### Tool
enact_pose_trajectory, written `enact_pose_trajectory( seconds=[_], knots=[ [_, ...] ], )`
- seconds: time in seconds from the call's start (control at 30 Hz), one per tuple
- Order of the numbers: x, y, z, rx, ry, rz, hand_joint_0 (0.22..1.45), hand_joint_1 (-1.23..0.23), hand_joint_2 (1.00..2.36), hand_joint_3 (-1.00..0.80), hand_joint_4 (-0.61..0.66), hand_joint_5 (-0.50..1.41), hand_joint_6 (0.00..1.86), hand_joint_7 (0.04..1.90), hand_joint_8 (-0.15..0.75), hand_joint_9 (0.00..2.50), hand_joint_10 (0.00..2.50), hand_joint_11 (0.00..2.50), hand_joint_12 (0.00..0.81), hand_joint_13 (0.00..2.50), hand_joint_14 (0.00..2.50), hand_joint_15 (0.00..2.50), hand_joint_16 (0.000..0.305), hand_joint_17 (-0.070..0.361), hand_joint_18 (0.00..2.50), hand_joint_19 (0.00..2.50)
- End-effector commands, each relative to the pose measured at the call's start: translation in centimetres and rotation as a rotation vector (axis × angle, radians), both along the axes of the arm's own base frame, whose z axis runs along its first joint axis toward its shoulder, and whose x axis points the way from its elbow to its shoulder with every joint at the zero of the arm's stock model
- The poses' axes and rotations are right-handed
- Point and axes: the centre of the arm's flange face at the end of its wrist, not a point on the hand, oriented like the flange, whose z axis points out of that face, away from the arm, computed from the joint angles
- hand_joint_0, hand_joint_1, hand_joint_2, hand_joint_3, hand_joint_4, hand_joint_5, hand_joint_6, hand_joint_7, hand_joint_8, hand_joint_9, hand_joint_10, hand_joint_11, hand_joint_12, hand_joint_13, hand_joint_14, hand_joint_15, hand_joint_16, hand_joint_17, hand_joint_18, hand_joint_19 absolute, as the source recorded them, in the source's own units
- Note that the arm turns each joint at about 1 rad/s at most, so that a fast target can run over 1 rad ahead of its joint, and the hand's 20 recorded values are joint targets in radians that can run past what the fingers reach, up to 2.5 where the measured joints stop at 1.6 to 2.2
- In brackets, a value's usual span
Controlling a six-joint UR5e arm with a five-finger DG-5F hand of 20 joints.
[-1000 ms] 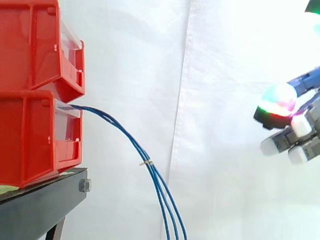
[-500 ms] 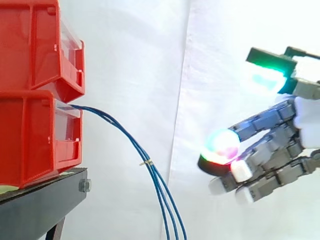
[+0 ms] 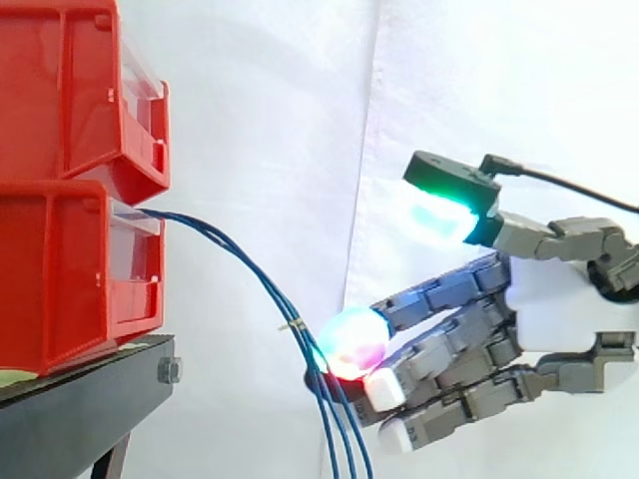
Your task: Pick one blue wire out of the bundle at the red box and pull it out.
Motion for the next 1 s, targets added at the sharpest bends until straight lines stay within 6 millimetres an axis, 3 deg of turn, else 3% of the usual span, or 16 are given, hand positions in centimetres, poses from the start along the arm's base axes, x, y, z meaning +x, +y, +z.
enact_pose_trajectory(
  seconds=[0.0,0.2,0.4,0.47,0.97],
  knots=[
    [1.1,-0.2,-1.0,-0.002,-0.011,0.0,0.52,-0.48,1.01,-0.43,0.4,-0.15,0.5,0.93,0.376,0.81,0.01,0.29,0.441,0.39,0.0,0.07,0.064,0.145,0.37,0.24],
    [3.6,0.0,-2.0,-0.018,-0.035,0.006,0.52,-0.49,1.01,-0.42,0.41,-0.14,0.5,0.94,0.379,0.81,0.01,0.3,0.442,0.39,0.0,0.08,0.064,0.145,0.37,0.25],
    [6.1,1.9,-2.5,-0.032,-0.07,0.049,0.52,-0.49,1.01,-0.43,0.41,-0.14,0.5,0.95,0.377,0.82,0.01,0.32,0.443,0.4,0.0,0.09,0.064,0.145,0.38,0.26],
    [6.3,2.1,-3.3,-0.032,-0.065,0.054,0.52,-0.49,1.01,-0.42,0.41,-0.14,0.5,0.96,0.378,0.82,0.01,0.32,0.445,0.4,0.0,0.09,0.064,0.145,0.39,0.27],
    [6.9,4.8,-2.9,-0.042,-0.107,0.097,0.54,-0.53,1.01,-0.38,0.35,-0.12,0.5,1.13,0.376,0.82,0.01,0.35,0.442,0.41,0.0,0.1,0.063,0.143,0.4,0.28]
  ],
)
